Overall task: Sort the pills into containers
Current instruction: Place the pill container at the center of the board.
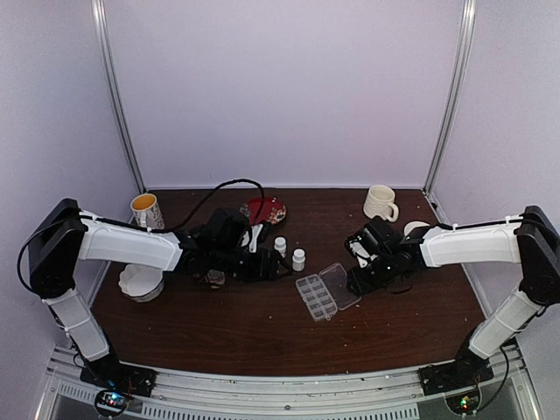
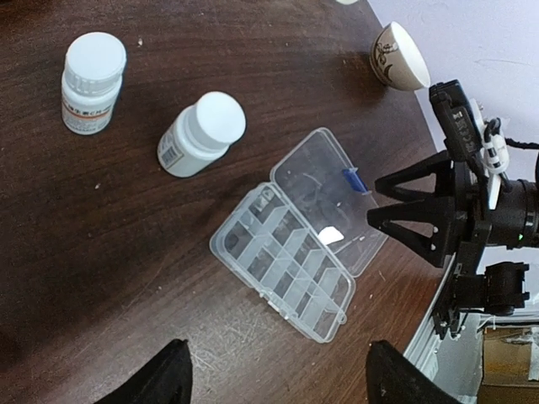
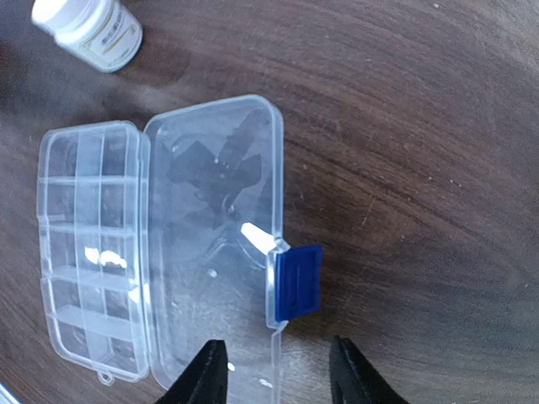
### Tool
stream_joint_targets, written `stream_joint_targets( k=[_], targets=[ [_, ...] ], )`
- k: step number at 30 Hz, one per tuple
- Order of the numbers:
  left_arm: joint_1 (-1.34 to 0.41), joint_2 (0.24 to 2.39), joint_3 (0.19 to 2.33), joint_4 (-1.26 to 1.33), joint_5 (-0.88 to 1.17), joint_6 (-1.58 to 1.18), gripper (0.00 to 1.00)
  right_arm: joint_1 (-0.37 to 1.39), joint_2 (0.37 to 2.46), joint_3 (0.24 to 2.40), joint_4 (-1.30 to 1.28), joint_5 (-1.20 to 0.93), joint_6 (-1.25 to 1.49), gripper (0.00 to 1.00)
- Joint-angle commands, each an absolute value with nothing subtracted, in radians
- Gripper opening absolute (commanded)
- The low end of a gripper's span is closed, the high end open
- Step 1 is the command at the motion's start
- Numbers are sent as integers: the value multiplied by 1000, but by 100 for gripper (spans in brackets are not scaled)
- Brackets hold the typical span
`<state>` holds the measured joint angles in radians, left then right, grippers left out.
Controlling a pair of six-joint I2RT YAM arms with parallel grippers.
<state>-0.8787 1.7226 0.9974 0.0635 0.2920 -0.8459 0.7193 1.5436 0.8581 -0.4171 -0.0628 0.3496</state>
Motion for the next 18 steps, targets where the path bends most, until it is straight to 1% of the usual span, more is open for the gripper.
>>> stream_joint_targets(
  k=[1,6,9,13,18],
  targets=[
    [-886,1650,1031,-9,237,-776,73,727,1531,895,-466,-5,342,50],
    [-886,1564,1066,-200,87,-690,72,738,1448,894,-448,-16,308,50],
    [-887,1521,1100,-312,-39,-639,71,756,1416,900,-436,-33,278,50],
    [-887,1488,1149,-458,-175,-594,69,777,1410,916,-404,-60,265,50],
    [-876,1429,1178,-628,-282,-582,68,804,1419,946,-388,-59,267,50]
  ],
)
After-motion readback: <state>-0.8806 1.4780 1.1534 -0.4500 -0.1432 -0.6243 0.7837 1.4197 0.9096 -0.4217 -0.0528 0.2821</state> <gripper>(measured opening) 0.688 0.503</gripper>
